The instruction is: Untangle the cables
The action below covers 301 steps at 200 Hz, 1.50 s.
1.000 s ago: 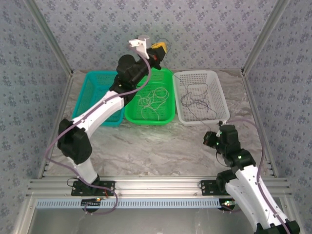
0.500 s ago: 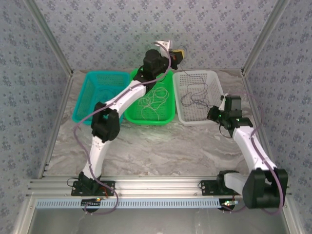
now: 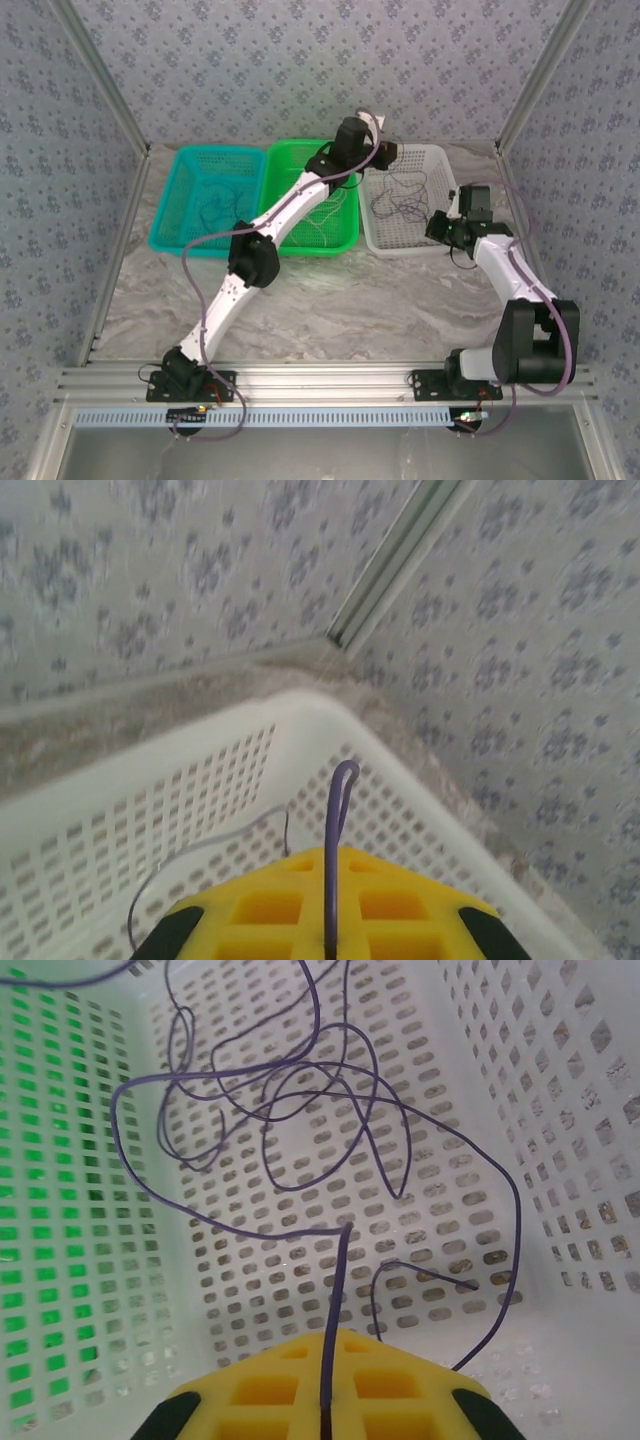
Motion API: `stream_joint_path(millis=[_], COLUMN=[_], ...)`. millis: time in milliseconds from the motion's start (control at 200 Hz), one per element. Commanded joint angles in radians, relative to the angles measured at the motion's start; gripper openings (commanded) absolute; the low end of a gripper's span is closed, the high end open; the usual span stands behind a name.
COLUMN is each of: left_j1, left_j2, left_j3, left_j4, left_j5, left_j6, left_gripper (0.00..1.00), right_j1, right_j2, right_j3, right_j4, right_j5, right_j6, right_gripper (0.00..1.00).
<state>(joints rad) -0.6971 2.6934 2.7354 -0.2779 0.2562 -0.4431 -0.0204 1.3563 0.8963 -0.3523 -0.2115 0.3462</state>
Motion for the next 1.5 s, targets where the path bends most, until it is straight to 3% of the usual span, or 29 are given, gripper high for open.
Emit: stream_joint_path(millis=[0, 60, 145, 195, 290, 385, 590, 785, 914, 1044, 1114, 1184, 1324, 1499], left_j1=[0.01, 0.01, 0.01, 0.011, 0.009, -0.001, -0.052, -0.106, -0.132, -0.112, -0.081, -0.03, 0.13, 0.329], left_j2=[0.024, 0.026, 0.022, 0.013, -0.014, -0.051, -0.155, -0.3, -0.499, -0.795, -0.952, -1.087, -1.294, -1.485], left_j3=[0.039, 0.038, 0.04, 0.04, 0.04, 0.04, 0.038, -0.068, -0.381, -0.925, -1.199, -1.396, -1.607, -1.829], left_j4=[-0.142, -0.171, -0.203, -0.219, -0.244, -0.255, -0.253, -0.242, -0.057, 0.304, 0.458, 0.494, 0.347, 0.336], left_j5=[-0.049, -0.058, -0.063, -0.073, -0.078, -0.077, -0.091, -0.183, -0.241, -0.276, -0.301, -0.359, -0.441, -0.512], left_j6=[0.009, 0.01, 0.014, 0.014, 0.025, 0.058, 0.124, 0.187, 0.256, 0.262, 0.271, 0.279, 0.256, 0.346], left_gripper=[0.22, 0.39, 0.56, 0.68, 0.77, 0.99, 1.0, 1.0, 0.99, 1.0, 0.99, 0.99, 0.99, 0.99], right_j1=[-0.007, -0.008, -0.008, -0.008, -0.007, -0.004, 0.023, 0.098, 0.1, 0.111, 0.112, 0.103, 0.091, 0.093], right_j2=[0.018, 0.016, 0.014, 0.007, -0.033, -0.098, -0.24, -0.381, -0.37, -0.348, -0.364, -0.389, -0.388, -0.252], right_j3=[0.037, 0.036, 0.047, 0.058, 0.064, 0.052, 0.001, -0.141, -0.181, -0.204, -0.23, -0.269, -0.337, -0.337], right_j4=[-0.039, -0.037, -0.052, -0.069, -0.085, -0.078, -0.03, 0.137, 0.22, 0.276, 0.319, 0.379, 0.527, 0.626], right_j5=[0.022, 0.033, 0.038, 0.032, 0.028, 0.03, 0.029, 0.207, 0.213, 0.281, 0.313, 0.322, 0.273, 0.256], right_j6=[-0.024, -0.026, -0.036, -0.045, -0.049, -0.05, -0.105, -0.213, -0.199, -0.213, -0.251, -0.265, -0.283, -0.31], right_gripper=[0.17, 0.25, 0.43, 0.46, 0.52, 0.69, 0.88, 0.98, 0.98, 1.0, 0.99, 0.99, 0.99, 0.98])
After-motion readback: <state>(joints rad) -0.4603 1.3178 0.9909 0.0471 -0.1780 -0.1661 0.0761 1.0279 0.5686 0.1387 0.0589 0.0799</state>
